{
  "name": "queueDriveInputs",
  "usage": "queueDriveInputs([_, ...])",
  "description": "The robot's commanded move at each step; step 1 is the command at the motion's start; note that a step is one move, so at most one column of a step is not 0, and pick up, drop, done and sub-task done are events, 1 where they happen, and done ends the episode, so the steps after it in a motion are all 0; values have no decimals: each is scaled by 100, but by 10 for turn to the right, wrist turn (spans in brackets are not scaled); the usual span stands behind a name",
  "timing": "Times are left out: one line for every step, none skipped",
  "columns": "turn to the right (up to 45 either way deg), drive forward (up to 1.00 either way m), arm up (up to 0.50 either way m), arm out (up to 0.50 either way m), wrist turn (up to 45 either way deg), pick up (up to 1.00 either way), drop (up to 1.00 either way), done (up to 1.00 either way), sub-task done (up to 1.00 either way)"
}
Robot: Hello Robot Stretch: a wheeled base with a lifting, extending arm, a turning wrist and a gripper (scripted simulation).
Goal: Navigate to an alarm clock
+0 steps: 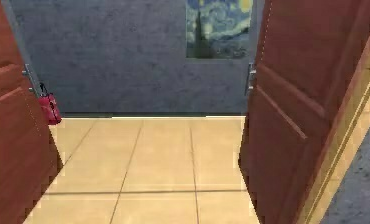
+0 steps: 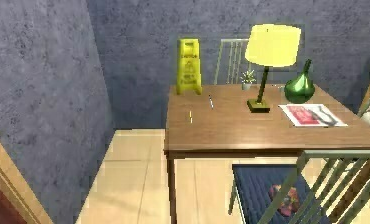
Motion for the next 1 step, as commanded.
queueDriveInputs([0, 100, 0, 0, 0, 0, 0, 0, 0])
